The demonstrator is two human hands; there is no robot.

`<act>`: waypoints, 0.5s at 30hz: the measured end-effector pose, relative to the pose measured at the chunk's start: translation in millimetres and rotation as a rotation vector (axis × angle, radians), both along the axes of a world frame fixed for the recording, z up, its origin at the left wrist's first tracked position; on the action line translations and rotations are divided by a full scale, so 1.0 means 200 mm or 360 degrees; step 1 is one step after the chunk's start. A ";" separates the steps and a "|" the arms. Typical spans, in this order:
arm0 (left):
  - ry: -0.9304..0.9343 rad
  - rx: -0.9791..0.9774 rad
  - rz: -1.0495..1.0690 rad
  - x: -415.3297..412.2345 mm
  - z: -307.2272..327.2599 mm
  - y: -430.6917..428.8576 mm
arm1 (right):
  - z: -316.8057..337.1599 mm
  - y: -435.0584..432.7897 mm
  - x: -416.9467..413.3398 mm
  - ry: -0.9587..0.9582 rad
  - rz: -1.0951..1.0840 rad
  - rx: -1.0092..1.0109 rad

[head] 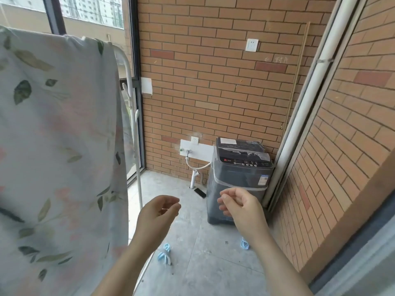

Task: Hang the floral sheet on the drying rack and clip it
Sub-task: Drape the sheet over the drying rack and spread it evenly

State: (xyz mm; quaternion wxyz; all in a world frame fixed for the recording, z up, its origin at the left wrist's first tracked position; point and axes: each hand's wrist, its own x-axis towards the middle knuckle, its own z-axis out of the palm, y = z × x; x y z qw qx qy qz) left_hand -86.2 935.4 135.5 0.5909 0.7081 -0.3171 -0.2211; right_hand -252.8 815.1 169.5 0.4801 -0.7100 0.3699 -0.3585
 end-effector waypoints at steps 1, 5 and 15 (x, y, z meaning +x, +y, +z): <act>-0.0004 -0.0001 0.0033 0.02 0.00 -0.09 | 0.00 -0.11 0.04 -0.0002 0.0040 0.0002; -0.0007 0.0017 0.0151 0.12 0.02 -0.42 | 0.03 -0.51 0.21 0.0041 0.0217 0.0011; 0.0080 -0.0015 0.0553 0.54 0.02 -0.93 | 0.02 -1.17 0.84 0.0095 0.0632 0.0017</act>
